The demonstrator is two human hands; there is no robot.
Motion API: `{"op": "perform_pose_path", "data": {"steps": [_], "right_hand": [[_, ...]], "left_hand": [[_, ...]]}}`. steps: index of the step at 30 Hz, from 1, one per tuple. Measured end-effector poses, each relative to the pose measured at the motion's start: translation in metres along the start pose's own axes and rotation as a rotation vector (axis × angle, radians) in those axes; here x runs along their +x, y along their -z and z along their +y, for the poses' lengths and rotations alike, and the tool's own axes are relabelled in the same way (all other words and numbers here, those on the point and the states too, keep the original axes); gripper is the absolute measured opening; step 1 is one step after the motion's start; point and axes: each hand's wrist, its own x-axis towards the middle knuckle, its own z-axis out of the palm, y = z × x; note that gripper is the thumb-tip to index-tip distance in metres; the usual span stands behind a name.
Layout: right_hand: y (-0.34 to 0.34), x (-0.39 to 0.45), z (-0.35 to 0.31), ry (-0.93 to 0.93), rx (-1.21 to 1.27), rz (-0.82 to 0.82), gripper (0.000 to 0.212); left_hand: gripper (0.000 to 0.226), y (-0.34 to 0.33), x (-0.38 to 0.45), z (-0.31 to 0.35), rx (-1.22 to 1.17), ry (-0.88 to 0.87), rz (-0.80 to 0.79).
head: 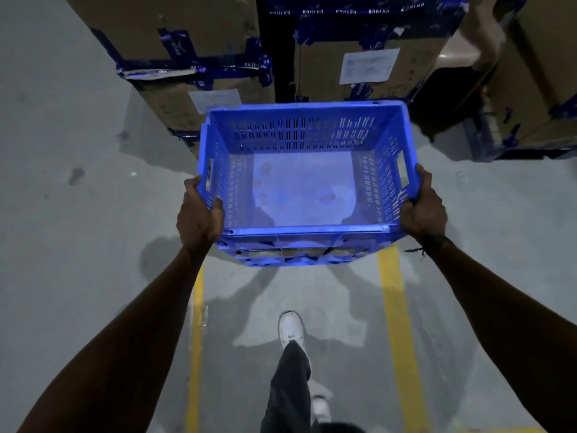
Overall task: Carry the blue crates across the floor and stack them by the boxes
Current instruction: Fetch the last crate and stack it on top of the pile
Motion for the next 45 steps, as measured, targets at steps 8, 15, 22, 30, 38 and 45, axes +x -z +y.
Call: {"op": "perform_pose_path", "data": {"steps": [8,15,22,30,38,45], "right_hand": [[-0.002,-0.004,0.006,0.022,0.024,0.042,0.079],[-0.008,0.001,0.013,0.04,0.062,0.09,0.079],[-0.013,0.008,0.02,0.038,0.147,0.097,0.072],[-0.006,0.01,0.023,0.027,0.137,0.043,0.076],[-0.013,0.009,0.022,0.042,0.137,0.067,0.072],[-0.014,0.014,0.025,0.021,0.158,0.076,0.071]], "left_hand": [[0.049,-0.004,-0.003,-0.003,0.061,-0.109,0.077],[0.05,-0.008,0.006,-0.007,0.093,-0.106,0.091],[0.053,-0.013,0.009,-0.011,0.084,-0.118,0.109],[0.055,-0.013,0.002,-0.012,0.078,-0.133,0.092],[0.054,-0.01,0.007,-0.006,0.141,-0.092,0.09],[0.055,-0.01,-0.001,-0.006,0.109,-0.122,0.104]]}}
